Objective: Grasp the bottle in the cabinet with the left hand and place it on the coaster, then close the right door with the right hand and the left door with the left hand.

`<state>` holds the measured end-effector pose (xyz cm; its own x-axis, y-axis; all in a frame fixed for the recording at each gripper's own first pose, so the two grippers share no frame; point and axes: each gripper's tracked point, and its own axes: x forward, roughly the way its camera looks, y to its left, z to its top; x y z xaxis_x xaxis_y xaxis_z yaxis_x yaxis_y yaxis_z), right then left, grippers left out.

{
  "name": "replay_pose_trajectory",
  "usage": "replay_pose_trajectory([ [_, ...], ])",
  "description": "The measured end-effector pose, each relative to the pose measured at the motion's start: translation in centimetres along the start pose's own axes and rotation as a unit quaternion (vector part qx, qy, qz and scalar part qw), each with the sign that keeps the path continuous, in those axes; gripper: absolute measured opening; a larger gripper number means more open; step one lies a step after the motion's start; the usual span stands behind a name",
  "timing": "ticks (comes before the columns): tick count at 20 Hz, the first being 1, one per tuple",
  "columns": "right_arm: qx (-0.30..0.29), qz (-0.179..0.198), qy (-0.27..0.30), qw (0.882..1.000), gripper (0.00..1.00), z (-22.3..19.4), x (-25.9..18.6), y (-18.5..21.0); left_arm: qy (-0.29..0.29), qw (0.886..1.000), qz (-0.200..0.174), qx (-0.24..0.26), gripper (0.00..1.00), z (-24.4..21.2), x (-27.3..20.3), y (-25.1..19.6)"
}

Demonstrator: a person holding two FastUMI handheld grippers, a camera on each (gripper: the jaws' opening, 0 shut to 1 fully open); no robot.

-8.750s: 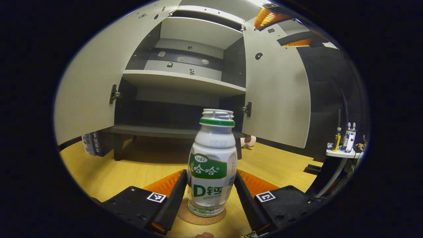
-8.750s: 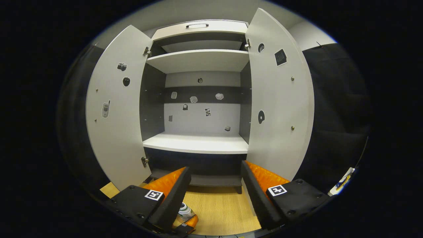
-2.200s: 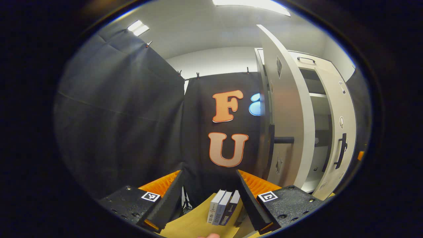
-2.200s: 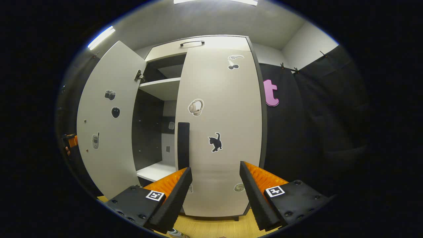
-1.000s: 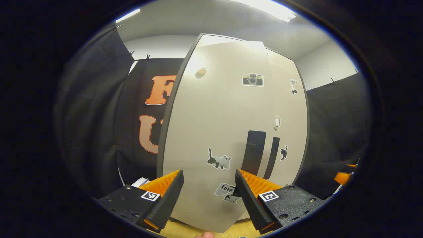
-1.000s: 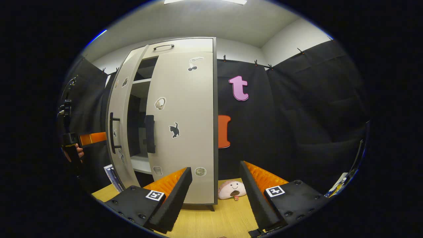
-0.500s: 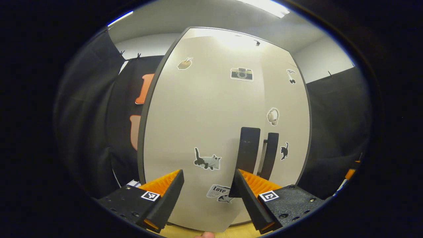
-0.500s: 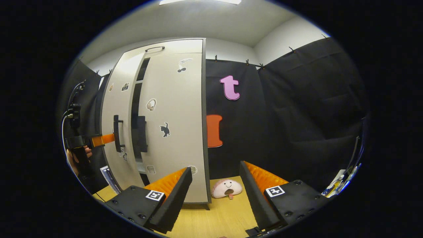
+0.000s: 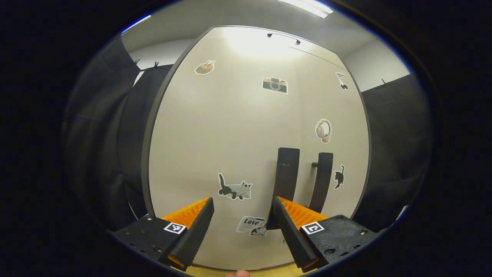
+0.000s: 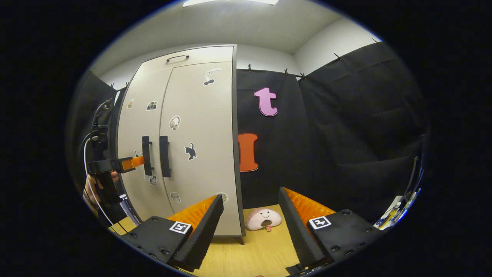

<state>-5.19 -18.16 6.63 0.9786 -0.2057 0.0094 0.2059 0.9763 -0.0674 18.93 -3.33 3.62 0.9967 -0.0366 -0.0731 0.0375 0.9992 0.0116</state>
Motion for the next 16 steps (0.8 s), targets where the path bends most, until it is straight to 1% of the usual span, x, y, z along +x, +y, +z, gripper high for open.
replay_pose_trajectory([
  [3,0.000,0.010,0.002,1.000,0.95,-0.1,0.0,0.8,0.001,1.000,-0.002,-0.002,0.94,-0.1,-0.8,0.2],
  [5,-0.005,0.017,0.001,1.000,0.95,-0.1,0.0,1.4,-0.005,1.000,0.002,0.003,0.94,0.3,-2.4,0.9],
  [8,-0.002,0.034,0.003,0.999,0.96,-0.1,-0.1,2.8,-0.011,1.000,0.009,0.010,0.94,1.2,-5.2,2.0],
  [11,-0.001,0.051,0.005,0.999,0.96,-0.2,-0.3,3.8,-0.014,1.000,0.010,0.005,0.94,2.0,-8.5,2.9],
  [16,0.006,0.075,0.015,0.997,0.96,-0.8,-0.4,5.8,-0.013,0.999,0.033,0.017,0.94,2.2,-13.5,4.9],
])
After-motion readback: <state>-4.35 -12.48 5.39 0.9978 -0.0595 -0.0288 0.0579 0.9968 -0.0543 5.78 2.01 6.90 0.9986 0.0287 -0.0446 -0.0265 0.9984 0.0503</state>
